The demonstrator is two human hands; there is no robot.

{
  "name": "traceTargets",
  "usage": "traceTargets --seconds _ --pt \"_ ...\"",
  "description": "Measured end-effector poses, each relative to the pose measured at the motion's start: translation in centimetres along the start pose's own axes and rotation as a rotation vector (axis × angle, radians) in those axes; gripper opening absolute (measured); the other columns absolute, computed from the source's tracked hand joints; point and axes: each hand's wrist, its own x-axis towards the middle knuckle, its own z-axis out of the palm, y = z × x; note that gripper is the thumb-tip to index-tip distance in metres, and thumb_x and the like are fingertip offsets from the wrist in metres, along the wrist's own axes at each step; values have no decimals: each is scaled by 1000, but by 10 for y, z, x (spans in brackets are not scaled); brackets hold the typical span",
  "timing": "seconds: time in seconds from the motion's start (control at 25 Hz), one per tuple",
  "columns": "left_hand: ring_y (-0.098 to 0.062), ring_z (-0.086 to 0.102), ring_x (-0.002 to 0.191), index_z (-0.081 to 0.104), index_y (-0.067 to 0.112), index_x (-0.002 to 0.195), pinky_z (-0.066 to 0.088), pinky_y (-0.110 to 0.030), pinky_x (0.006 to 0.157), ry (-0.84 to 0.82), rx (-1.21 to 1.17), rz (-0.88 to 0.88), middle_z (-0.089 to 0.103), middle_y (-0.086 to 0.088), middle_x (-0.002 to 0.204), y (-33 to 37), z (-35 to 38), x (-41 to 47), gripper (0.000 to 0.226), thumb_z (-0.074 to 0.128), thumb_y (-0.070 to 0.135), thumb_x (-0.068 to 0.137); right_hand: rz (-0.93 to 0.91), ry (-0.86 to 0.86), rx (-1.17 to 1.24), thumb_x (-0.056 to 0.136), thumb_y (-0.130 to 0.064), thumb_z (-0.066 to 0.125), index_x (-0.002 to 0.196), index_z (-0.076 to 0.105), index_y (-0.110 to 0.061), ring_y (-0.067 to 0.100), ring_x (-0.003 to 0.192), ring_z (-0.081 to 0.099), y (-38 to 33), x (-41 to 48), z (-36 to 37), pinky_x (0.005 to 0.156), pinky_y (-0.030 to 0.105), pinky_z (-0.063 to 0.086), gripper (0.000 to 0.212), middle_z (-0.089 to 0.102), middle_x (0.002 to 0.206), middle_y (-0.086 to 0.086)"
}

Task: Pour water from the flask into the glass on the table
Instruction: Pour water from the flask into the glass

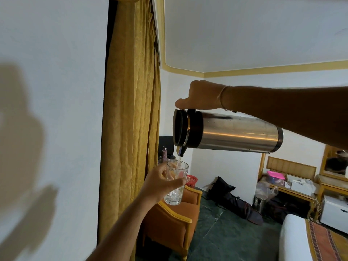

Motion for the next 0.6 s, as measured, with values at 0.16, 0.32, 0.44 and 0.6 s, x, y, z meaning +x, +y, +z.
traceTargets --seconds 0.16,0.32,0.44,0.6 --pt "-12 77 108 71 36 127 67 -39 94 3 -17 -5 81 9 116 0 3 -3 72 85 75 67 1 -5 18 85 -62 56 53 42 -16 6 33 31 2 -3 0 49 25 33 58 32 23 -13" --pt "-12 76 116 70 33 134 66 -38 98 2 -52 -17 81 10 122 1 6 -6 82 87 75 65 1 -7 21 84 -62 56 53 42 -17 7 25 34 3 -5 2 49 25 33 57 33 24 -13" --pt "-14 75 120 68 29 140 64 -43 102 -1 -70 -26 80 7 126 1 8 -6 91 88 75 63 5 -8 17 78 -65 53 52 41 -17 6 33 30 4 -6 1 47 25 33 56 32 24 -13" --pt "-17 76 119 68 28 139 65 -49 102 -26 -81 -37 80 6 126 3 10 -7 102 85 86 57 8 -11 26 81 -63 55 52 41 -16 9 38 32 8 -9 2 49 25 33 57 31 24 -12"
